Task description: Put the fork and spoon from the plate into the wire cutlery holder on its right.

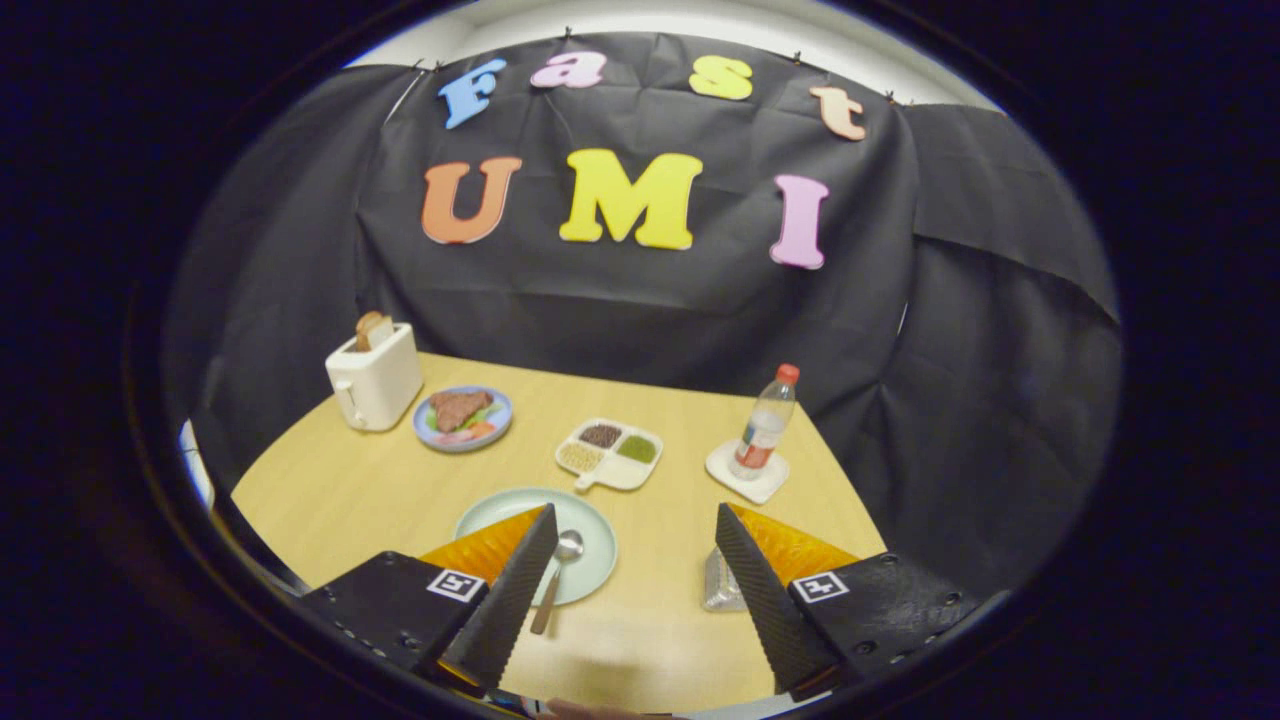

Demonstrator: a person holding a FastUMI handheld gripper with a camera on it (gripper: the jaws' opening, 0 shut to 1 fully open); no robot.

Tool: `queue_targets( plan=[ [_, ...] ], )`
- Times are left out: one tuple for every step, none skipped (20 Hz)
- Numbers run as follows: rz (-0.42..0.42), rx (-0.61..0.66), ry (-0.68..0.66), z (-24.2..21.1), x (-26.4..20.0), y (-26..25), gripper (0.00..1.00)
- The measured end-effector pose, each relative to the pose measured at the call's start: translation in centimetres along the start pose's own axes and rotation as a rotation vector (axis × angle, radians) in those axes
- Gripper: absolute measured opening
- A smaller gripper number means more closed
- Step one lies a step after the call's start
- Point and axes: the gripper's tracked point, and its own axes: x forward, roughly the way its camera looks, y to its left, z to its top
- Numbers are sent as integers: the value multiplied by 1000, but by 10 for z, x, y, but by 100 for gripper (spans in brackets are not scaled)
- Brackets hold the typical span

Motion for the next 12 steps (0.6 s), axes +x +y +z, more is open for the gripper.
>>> queue_targets(
  plan=[
    [12, 6, 54, -16, 6, 7, 96],
    [26, 17, 97, -29, 11, 16, 96],
    [34, 24, 134, -39, 15, 23, 96],
    [44, 30, 184, -55, 18, 31, 95],
    [54, 34, 220, -66, 21, 39, 96],
    [61, 33, 255, -77, 24, 44, 96],
    [61, 34, 295, -87, 28, 49, 96],
    [64, 38, 332, -98, 33, 53, 96],
    [55, 34, 373, -107, 37, 53, 96],
    [43, 36, 406, -115, 41, 51, 96],
    [47, 42, 436, -119, 45, 55, 96],
    [42, 39, 463, -125, 48, 56, 96]
  ],
)
